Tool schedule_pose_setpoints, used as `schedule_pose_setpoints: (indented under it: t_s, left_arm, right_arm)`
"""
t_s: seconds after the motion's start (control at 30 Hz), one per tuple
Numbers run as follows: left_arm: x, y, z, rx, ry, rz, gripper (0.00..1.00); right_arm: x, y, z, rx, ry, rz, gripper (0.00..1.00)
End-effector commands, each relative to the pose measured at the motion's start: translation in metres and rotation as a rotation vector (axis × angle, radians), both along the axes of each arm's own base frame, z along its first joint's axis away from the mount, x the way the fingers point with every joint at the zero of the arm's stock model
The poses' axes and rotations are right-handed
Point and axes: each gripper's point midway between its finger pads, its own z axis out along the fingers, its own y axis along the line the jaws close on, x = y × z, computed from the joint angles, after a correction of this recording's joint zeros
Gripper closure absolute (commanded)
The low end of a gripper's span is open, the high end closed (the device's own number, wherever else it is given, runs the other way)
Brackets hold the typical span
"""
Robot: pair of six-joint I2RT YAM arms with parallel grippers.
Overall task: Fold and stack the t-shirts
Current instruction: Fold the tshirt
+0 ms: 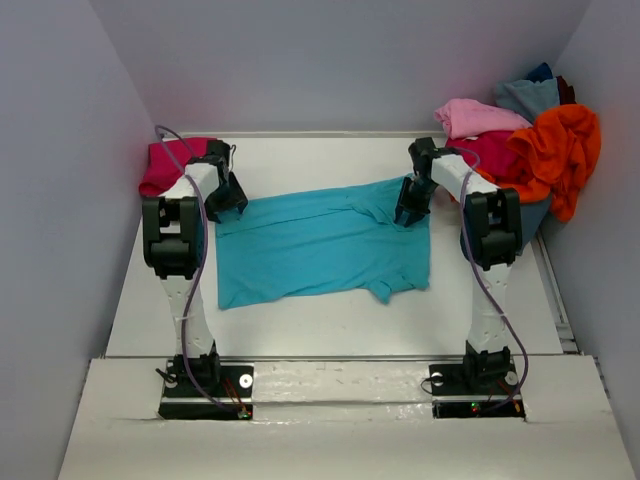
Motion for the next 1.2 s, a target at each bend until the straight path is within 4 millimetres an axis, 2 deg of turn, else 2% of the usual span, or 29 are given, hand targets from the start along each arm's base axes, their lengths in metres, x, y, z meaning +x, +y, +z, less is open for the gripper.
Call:
schedule_pose_setpoints:
  t_s: [0.0, 0.17, 0.37, 0.5, 0.53, 0.57, 0.63, 0.7, 0.87, 1.0, 1.03, 1.17]
  left_arm:
    - [-0.007, 0.004, 0.000, 0.025, 0.025, 0.008, 0.24]
    - [-0.007, 0.004, -0.001, 0.028, 0.034, 0.009, 0.24]
    - [-0.007, 0.005, 0.001, 0.032, 0.034, 0.007, 0.24]
    - [-0.006, 0.005, 0.002, 0.034, 0.031, 0.006, 0.24]
    - [-0.006, 0.005, 0.002, 0.033, 0.032, 0.004, 0.24]
    - [-0.006, 0.004, 0.001, 0.030, 0.036, 0.005, 0.24]
    - [-0.006, 0.003, 0.001, 0.024, 0.034, 0.007, 0.24]
    - [-0.007, 0.003, 0.000, 0.022, 0.036, 0.007, 0.24]
    - [-0.007, 0.004, 0.001, 0.025, 0.035, 0.005, 0.24]
    - [-0.007, 0.004, 0.003, 0.025, 0.034, 0.000, 0.24]
    - [-0.006, 0.003, 0.004, 0.025, 0.031, 0.000, 0.24]
    - [-0.005, 0.003, 0.006, 0.021, 0.025, -0.004, 0.24]
  right_arm:
    - [-0.010, 0.007, 0.035, 0.014, -0.050, 0.034, 0.59]
    - [-0.011, 0.026, 0.047, 0.054, -0.072, 0.079, 0.59]
    - [-0.009, 0.025, 0.051, 0.043, -0.081, 0.082, 0.59]
    - [-0.012, 0.038, 0.055, 0.073, -0.085, 0.104, 0.59]
    - [-0.014, 0.048, 0.056, 0.076, -0.086, 0.129, 0.59]
    - [-0.014, 0.048, 0.056, 0.074, -0.087, 0.130, 0.59]
    - [-0.016, 0.060, 0.056, 0.072, -0.094, 0.168, 0.59]
    - [-0.014, 0.065, 0.058, 0.071, -0.104, 0.178, 0.59]
    - [0.008, 0.077, 0.075, 0.065, -0.199, 0.215, 0.59]
    - [0.023, 0.071, 0.070, -0.016, -0.218, 0.228, 0.59]
    - [0.024, 0.069, 0.062, -0.036, -0.201, 0.228, 0.59]
    - [0.028, 0.064, 0.047, -0.072, -0.194, 0.231, 0.59]
